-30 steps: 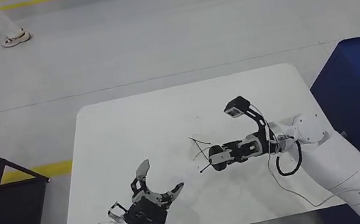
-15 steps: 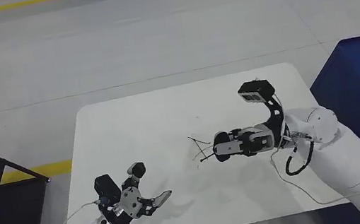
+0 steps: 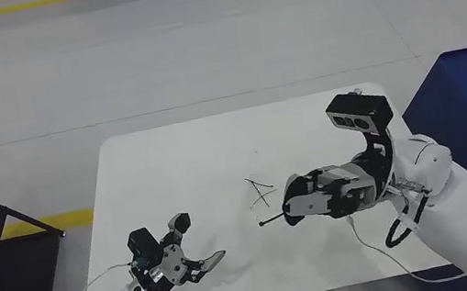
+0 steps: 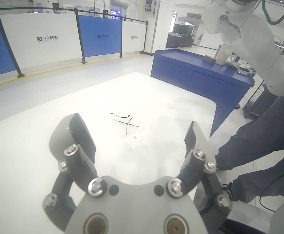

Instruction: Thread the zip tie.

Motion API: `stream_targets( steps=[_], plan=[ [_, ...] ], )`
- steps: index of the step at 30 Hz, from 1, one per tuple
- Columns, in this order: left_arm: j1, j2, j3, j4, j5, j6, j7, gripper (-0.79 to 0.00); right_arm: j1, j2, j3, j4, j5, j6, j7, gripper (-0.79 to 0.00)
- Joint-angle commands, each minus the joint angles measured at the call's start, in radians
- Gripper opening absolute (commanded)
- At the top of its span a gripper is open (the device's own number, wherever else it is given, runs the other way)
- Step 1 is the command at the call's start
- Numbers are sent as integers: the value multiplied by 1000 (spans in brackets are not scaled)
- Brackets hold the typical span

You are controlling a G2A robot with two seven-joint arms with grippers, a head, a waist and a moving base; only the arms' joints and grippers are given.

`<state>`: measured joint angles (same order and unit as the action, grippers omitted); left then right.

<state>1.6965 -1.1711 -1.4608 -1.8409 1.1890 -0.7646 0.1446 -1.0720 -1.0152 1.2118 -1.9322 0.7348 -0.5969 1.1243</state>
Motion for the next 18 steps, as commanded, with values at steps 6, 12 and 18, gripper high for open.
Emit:
stream_targets(
  steps=[6,12,18],
  plan=[
    [0,0,0,0,0,0,0,0,87,-33,-70,-189,-93,-193,-125,-785],
    [0,0,0,0,0,0,0,0,151,-61,-66,-204,-153,-353,-298,-785],
    [0,0,0,0,0,0,0,0,158,-72,-59,-186,-241,-353,-362,-785]
  ],
)
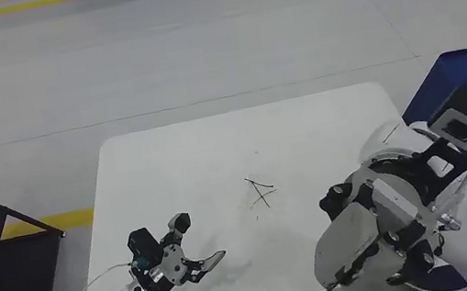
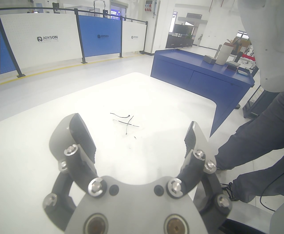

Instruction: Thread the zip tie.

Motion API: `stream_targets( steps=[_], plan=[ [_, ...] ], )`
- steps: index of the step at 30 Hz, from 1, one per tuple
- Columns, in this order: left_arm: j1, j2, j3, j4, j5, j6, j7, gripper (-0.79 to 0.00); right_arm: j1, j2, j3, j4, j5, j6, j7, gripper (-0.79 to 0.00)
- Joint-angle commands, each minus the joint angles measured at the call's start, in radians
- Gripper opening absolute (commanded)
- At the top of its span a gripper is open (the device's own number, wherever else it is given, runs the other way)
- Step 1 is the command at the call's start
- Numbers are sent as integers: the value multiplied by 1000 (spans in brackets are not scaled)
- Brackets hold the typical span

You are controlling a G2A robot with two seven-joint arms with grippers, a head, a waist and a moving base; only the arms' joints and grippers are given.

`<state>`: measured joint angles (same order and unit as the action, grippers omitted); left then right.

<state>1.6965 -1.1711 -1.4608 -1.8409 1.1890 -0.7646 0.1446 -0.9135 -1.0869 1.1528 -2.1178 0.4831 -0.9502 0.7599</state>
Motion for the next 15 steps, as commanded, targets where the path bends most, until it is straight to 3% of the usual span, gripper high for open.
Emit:
stream_targets(
  steps=[1,7,9,15],
  plan=[
    [0,0,0,0,0,0,0,0,0,0,0,0,11,0,2,-785],
    [0,0,0,0,0,0,0,0,-8,-5,12,-19,-9,47,-66,-785],
    [0,0,0,0,0,0,0,0,34,-6,49,-39,-182,5,-16,-785],
    [0,0,0,0,0,0,0,0,112,-29,57,-51,-369,-61,-120,-785]
  ],
)
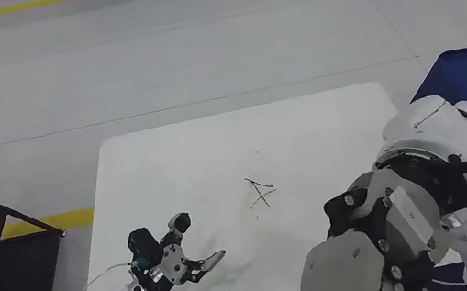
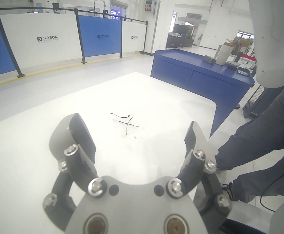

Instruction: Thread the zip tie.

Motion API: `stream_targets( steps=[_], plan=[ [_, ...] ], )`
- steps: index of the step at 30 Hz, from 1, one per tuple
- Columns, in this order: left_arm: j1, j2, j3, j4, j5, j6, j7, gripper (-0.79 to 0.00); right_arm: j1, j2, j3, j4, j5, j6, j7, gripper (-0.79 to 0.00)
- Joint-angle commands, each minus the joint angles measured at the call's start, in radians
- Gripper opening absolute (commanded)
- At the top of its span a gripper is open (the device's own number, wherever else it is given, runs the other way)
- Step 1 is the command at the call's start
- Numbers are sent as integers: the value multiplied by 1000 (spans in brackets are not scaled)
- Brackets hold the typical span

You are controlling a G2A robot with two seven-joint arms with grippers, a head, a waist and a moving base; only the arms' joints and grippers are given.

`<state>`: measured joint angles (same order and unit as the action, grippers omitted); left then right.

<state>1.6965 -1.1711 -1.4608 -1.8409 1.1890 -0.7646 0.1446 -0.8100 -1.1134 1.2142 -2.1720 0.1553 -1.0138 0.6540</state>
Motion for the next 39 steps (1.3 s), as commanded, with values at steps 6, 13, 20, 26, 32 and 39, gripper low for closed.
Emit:
stream_targets(
  steps=[6,13,20,26,32,39],
  plan=[
    [0,0,0,0,0,0,0,0,-14,-4,-121,24,167,252,-29,-785],
    [0,0,0,0,0,0,0,0,-81,24,-105,-23,573,791,151,-785],
    [0,0,0,0,0,0,0,0,-237,39,-49,-104,840,1062,186,-785],
    [0,0,0,0,0,0,0,0,-317,37,-32,-141,969,1109,162,-785],
    [0,0,0,0,0,0,0,0,-329,28,-13,-145,871,934,176,-785],
    [0,0,0,0,0,0,0,0,-278,4,-40,-87,615,569,172,-785]
  ],
)
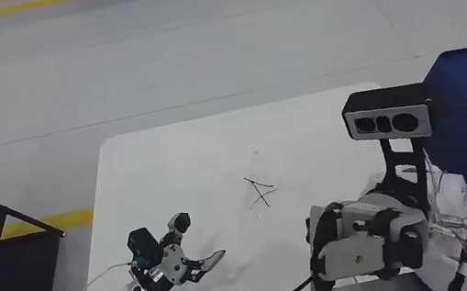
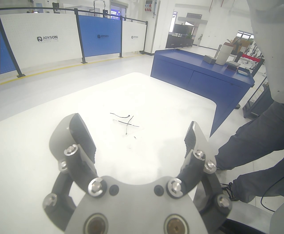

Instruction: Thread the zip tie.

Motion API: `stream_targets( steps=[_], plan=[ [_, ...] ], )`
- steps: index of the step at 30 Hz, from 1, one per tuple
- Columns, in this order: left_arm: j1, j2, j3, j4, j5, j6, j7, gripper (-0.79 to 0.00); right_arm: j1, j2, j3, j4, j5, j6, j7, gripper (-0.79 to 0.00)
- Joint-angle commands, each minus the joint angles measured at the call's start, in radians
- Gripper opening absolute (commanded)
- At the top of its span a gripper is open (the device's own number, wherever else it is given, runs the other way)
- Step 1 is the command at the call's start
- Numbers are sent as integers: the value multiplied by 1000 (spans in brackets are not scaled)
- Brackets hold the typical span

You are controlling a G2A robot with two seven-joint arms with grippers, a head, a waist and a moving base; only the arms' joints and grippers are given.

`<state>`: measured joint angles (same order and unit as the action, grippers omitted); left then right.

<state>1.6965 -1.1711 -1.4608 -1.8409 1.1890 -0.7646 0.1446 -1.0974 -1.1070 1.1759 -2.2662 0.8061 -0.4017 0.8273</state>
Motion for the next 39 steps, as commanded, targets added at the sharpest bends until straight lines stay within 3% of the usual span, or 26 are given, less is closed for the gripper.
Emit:
stream_targets(
  steps=[1,6,19,20,24,26,28,33,39],
  plan=[
    [0,0,0,0,0,0,0,0,17,-5,-7,12,-55,-73,-2,-785],
    [0,0,0,0,0,0,0,0,40,-15,-30,31,-106,-123,-2,-785],
    [0,0,0,0,0,0,0,0,42,-23,-47,29,-87,-119,-25,-785],
    [0,0,0,0,0,0,0,0,43,-26,-34,12,-79,-150,-58,-785],
    [0,0,0,0,0,0,0,0,69,-33,42,-7,-279,-327,-90,-785],
    [0,0,0,0,0,0,0,0,65,-36,46,-1,-309,-353,-111,-785],
    [0,0,0,0,0,0,0,0,62,-36,45,14,-324,-326,-110,-785],
    [0,0,0,0,0,0,0,0,21,-27,33,90,-182,-24,-99,-785],
    [0,0,0,0,0,0,0,0,-50,-3,208,229,-55,123,32,-785]
  ],
)
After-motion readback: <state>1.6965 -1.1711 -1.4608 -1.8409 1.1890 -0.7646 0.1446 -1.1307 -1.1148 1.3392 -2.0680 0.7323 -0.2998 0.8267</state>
